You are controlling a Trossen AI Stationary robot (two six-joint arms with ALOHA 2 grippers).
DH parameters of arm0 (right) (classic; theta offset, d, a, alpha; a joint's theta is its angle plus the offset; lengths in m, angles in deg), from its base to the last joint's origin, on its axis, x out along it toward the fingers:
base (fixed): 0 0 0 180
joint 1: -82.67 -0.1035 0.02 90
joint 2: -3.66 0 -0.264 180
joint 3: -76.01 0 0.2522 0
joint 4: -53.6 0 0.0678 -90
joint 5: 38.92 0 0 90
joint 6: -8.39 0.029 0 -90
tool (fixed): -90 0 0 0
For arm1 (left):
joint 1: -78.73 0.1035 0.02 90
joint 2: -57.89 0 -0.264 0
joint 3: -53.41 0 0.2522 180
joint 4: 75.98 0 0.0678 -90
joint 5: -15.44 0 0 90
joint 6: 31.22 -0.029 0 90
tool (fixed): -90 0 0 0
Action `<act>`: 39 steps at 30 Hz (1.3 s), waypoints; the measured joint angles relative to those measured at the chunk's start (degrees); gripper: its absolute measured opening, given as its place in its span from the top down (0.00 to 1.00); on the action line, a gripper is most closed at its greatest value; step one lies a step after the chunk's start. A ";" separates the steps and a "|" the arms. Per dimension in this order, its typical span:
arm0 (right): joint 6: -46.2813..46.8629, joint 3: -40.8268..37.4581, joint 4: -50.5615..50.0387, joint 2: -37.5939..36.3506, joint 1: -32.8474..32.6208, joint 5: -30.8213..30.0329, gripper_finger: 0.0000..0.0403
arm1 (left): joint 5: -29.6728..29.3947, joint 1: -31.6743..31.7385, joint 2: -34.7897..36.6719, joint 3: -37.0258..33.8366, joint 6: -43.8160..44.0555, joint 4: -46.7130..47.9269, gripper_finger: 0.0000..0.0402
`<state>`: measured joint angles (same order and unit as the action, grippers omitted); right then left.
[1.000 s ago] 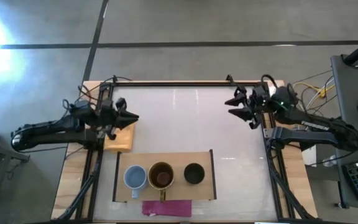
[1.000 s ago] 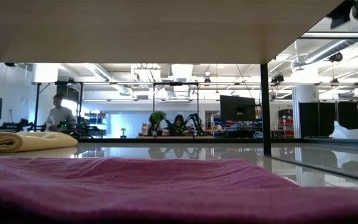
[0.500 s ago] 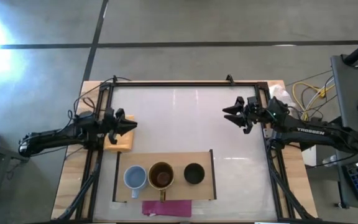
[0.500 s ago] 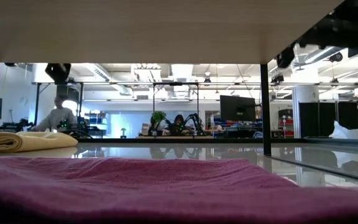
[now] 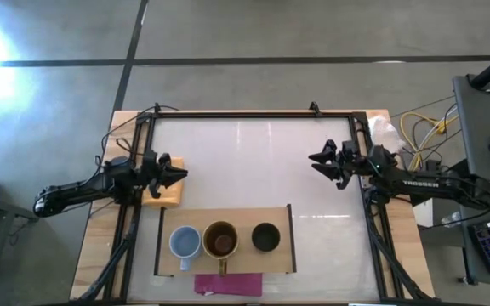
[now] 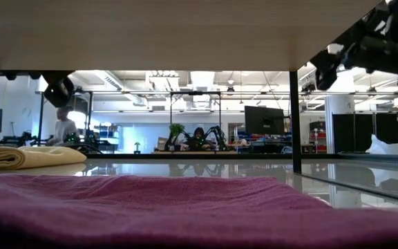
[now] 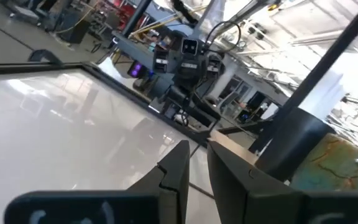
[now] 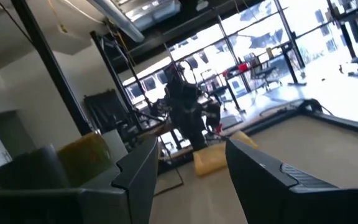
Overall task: Stack small to large cups/mugs on shelf
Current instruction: Return to Home Position
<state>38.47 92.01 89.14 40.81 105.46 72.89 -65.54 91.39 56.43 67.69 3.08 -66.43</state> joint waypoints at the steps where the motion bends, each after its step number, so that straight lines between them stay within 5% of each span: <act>1: 0.22 -0.70 0.00 -0.08 0.00 0.01 0.55 | -0.20 0.00 0.04 0.00 0.15 0.33 0.89; 9: 1.68 -1.75 -2.19 -8.30 2.55 3.69 0.55 | -0.65 0.02 0.01 0.09 1.35 1.75 0.89; 15: 3.34 -1.74 -21.10 -21.75 4.78 4.87 0.55 | -0.77 0.09 0.02 0.15 1.33 1.71 0.89; 22: 0.48 -0.10 -38.13 -36.52 5.01 -0.67 0.55 | -0.77 0.09 0.00 0.17 1.33 1.29 0.89; 39: 1.56 -1.72 -44.44 -36.97 4.98 -2.54 0.55 | -0.28 0.09 -3.42 -0.01 1.33 2.14 0.89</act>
<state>40.04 90.29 44.71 3.84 110.44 70.34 -65.82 91.48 53.02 67.67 4.41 -64.29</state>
